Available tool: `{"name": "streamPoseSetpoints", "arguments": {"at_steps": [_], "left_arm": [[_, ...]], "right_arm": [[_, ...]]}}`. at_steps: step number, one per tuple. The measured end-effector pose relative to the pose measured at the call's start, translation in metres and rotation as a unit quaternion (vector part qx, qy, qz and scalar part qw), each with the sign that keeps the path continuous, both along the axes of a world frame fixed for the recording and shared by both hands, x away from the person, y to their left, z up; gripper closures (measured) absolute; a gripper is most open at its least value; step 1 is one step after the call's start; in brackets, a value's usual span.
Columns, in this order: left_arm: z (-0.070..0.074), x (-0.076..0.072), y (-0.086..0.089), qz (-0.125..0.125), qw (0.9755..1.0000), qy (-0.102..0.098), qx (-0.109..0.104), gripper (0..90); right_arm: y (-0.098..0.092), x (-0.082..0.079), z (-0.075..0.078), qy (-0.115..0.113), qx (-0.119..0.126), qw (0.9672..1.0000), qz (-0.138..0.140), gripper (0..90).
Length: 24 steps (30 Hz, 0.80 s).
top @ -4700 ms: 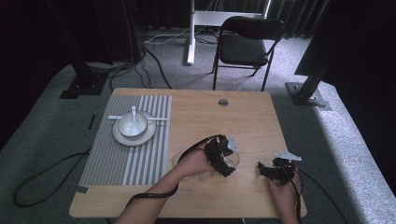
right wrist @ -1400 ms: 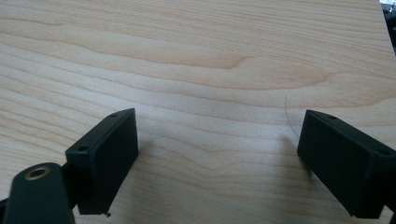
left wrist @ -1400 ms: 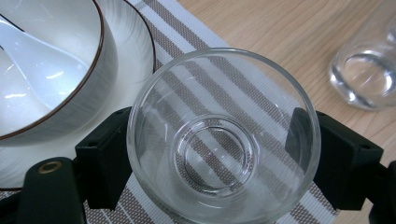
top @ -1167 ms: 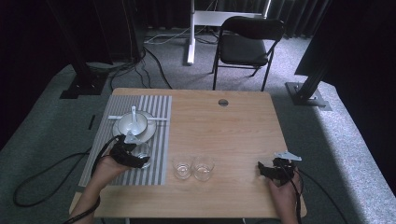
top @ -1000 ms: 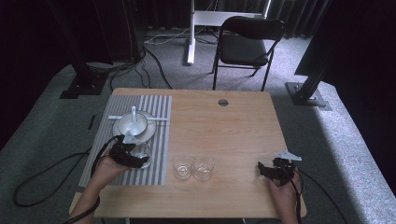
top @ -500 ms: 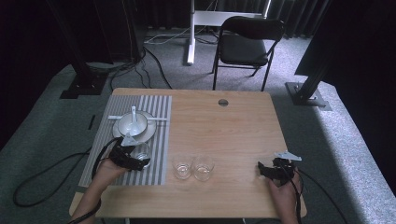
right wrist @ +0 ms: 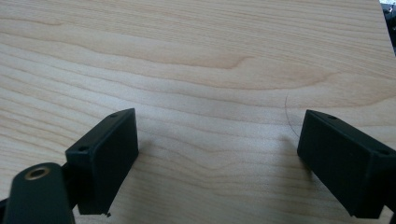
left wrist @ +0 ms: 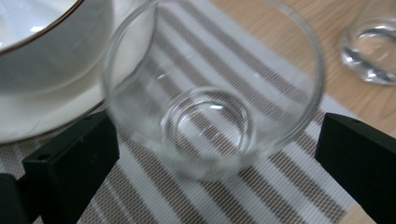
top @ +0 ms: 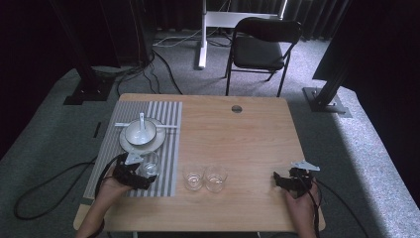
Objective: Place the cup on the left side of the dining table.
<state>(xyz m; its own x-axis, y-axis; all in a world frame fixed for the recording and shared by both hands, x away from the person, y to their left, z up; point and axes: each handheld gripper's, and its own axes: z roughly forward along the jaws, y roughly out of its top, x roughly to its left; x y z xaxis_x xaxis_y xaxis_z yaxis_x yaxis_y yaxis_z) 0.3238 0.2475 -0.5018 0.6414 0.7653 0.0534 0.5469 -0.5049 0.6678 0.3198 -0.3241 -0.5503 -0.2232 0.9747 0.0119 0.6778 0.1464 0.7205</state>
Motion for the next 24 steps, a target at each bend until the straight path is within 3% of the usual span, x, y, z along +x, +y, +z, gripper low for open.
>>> {"name": "streamPoseSetpoints", "arguments": {"at_steps": [6, 11, 14, 17, 20, 23, 24], "left_arm": [[-0.008, -0.007, 0.014, 0.027, 0.9994, -0.02, -0.012, 0.2], [-0.011, -0.01, 0.023, 0.047, 0.9985, -0.025, -0.014, 0.2], [-0.016, -0.016, 0.03, 0.075, 0.9968, -0.026, -0.003, 0.2], [-0.019, -0.02, 0.034, 0.11, 0.9935, -0.025, 0.014, 0.2], [-0.022, -0.025, 0.04, 0.12, 0.9924, -0.023, -0.015, 0.2], [-0.024, -0.027, 0.044, 0.13, 0.9911, -0.028, -0.012, 0.2], [-0.027, -0.029, 0.048, 0.141, 0.9894, -0.025, -0.02, 0.2]], "right_arm": [[0.0, 0.0, 0.0, 0.0, 0.0, 1.0, 0.0, 11.9], [0.0, 0.0, 0.0, 0.0, 0.0, 1.0, 0.0, 11.8], [0.0, 0.0, 0.0, 0.0, 0.0, 1.0, 0.0, 11.9], [0.0, 0.0, 0.0, 0.0, 0.0, 1.0, 0.0, 11.9], [0.0, 0.0, 0.0, 0.0, 0.0, 1.0, 0.0, 11.9], [0.0, 0.0, 0.0, 0.0, 0.001, 1.0, 0.0, 11.9], [0.0, 0.0, 0.0, 0.0, 0.001, 1.0, 0.0, 11.9]]}}
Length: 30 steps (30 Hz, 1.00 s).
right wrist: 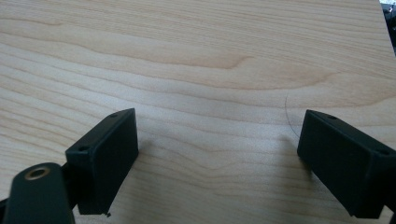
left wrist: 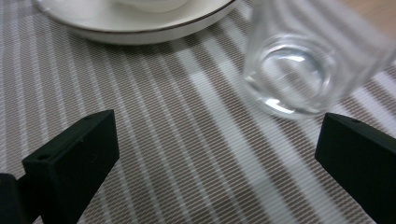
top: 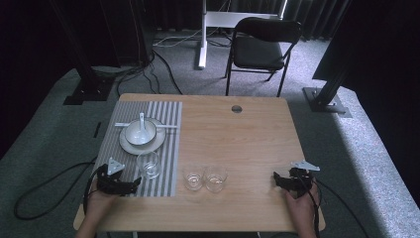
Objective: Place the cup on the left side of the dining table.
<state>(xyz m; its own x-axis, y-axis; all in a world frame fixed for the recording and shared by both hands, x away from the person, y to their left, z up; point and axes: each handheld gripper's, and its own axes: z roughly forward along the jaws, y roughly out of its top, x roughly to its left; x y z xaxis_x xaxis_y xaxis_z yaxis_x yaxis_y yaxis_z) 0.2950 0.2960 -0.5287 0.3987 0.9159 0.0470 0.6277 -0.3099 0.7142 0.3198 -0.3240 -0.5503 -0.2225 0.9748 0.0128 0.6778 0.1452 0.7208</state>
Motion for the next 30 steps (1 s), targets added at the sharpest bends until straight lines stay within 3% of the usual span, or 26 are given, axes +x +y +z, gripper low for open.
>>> {"name": "streamPoseSetpoints", "arguments": {"at_steps": [11, 20, 23, 30], "left_arm": [[-0.009, -0.011, 0.021, 0.056, 0.9984, -0.004, -0.013, 0.3], [-0.011, -0.028, 0.04, 0.117, 0.9928, -0.025, -0.003, 0.2], [-0.01, -0.033, 0.045, 0.131, 0.991, -0.029, -0.002, 0.2], [-0.015, -0.041, 0.053, 0.14, 0.99, -0.019, -0.001, 0.3]], "right_arm": [[0.0, 0.0, 0.0, 0.0, 0.0, 1.0, 0.0, 11.9], [0.0, 0.0, 0.0, 0.0, 0.0, 1.0, 0.0, 11.9], [0.0, 0.0, 0.0, 0.0, 0.0, 1.0, 0.0, 11.9], [0.0, 0.0, 0.0, 0.0, 0.0, 1.0, 0.0, 11.9]]}}
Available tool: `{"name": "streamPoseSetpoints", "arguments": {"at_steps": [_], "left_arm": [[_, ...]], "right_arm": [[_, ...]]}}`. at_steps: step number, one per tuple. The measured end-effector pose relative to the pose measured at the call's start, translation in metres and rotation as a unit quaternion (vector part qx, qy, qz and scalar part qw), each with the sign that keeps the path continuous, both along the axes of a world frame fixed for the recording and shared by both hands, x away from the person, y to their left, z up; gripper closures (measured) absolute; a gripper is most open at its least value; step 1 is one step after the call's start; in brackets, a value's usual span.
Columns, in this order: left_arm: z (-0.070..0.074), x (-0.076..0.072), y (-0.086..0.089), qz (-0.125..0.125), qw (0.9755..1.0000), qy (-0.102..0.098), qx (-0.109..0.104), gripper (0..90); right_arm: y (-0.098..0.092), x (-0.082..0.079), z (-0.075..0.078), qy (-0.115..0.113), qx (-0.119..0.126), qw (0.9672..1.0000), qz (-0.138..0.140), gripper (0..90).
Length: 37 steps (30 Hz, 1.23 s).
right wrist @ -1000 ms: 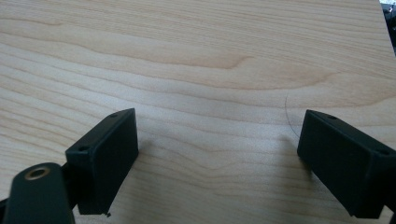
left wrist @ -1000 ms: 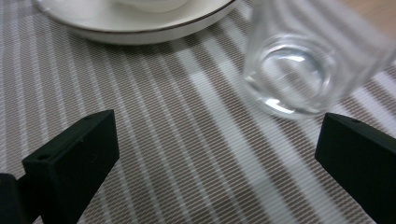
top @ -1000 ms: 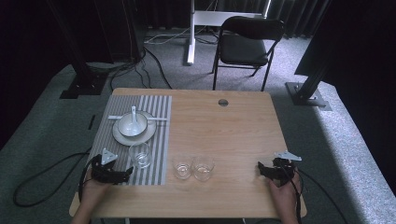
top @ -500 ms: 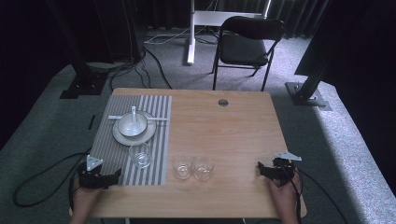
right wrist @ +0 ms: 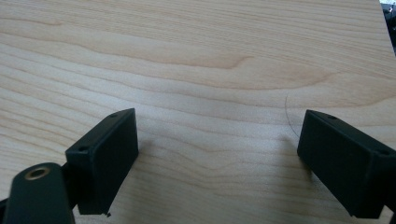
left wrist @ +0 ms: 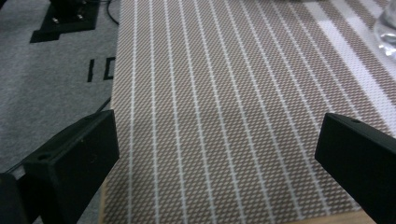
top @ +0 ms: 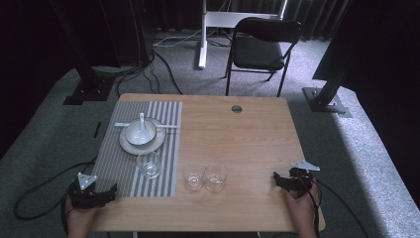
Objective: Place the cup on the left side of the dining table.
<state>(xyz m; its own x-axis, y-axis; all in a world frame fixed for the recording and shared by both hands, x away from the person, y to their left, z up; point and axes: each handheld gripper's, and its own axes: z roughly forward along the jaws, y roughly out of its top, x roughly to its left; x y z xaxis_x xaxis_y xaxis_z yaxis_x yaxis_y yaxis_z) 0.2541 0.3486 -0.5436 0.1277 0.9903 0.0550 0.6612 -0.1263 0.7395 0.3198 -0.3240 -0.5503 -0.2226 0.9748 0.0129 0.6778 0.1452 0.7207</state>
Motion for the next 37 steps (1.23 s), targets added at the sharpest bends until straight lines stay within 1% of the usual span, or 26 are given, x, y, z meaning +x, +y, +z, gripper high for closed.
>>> {"name": "streamPoseSetpoints", "arguments": {"at_steps": [3, 4, 7, 11, 14, 17, 18, 20, 22, 27, 31, 37], "left_arm": [[0.0, -0.001, 0.002, 0.003, 1.0, -0.005, -0.003, 0.2], [0.0, -0.001, 0.003, 0.004, 1.0, -0.001, -0.005, 0.2], [0.0, -0.003, 0.003, 0.005, 1.0, 0.002, -0.006, 0.3], [-0.001, -0.006, 0.003, 0.009, 0.9999, 0.008, 0.003, 0.3], [-0.001, -0.01, 0.003, 0.013, 0.9999, 0.005, 0.001, 0.2], [-0.001, -0.013, 0.004, 0.022, 0.9997, 0.008, 0.008, 0.3], [-0.002, -0.015, 0.004, 0.022, 0.9997, 0.006, 0.006, 0.2], [-0.004, -0.016, 0.004, 0.023, 0.9996, 0.009, 0.014, 0.2], [-0.005, -0.016, 0.005, 0.025, 0.9996, 0.008, 0.009, 0.3], [-0.005, -0.016, 0.005, 0.027, 0.9996, 0.01, 0.006, 0.3], [-0.005, -0.016, 0.007, 0.027, 0.9995, 0.014, -0.005, 0.3], [-0.006, -0.016, 0.007, 0.027, 0.9995, 0.014, -0.006, 0.3]], "right_arm": [[0.0, 0.0, 0.0, 0.0, 0.0, 1.0, 0.0, 11.9], [0.0, 0.0, 0.0, 0.0, 0.0, 1.0, 0.0, 11.9], [0.0, 0.0, 0.0, 0.0, 0.0, 1.0, 0.0, 11.9], [0.0, 0.0, 0.0, 0.0, 0.0, 1.0, 0.0, 11.9], [0.0, 0.0, 0.0, 0.0, 0.0, 1.0, 0.0, 11.9], [0.0, 0.0, 0.0, 0.0, 0.0, 1.0, 0.0, 11.9], [0.0, 0.0, 0.0, 0.0, 0.0, 1.0, 0.0, 11.9], [0.0, 0.0, 0.0, 0.0, 0.0, 1.0, 0.0, 11.9], [0.0, 0.0, 0.0, 0.0, 0.0, 1.0, 0.0, 11.9], [0.0, 0.0, 0.0, 0.0, 0.0, 1.0, 0.0, 11.9], [0.0, 0.0, 0.0, 0.0, 0.0, 1.0, 0.0, 11.9], [0.0, 0.0, 0.0, 0.0, 0.0, 1.0, 0.0, 11.9]]}}
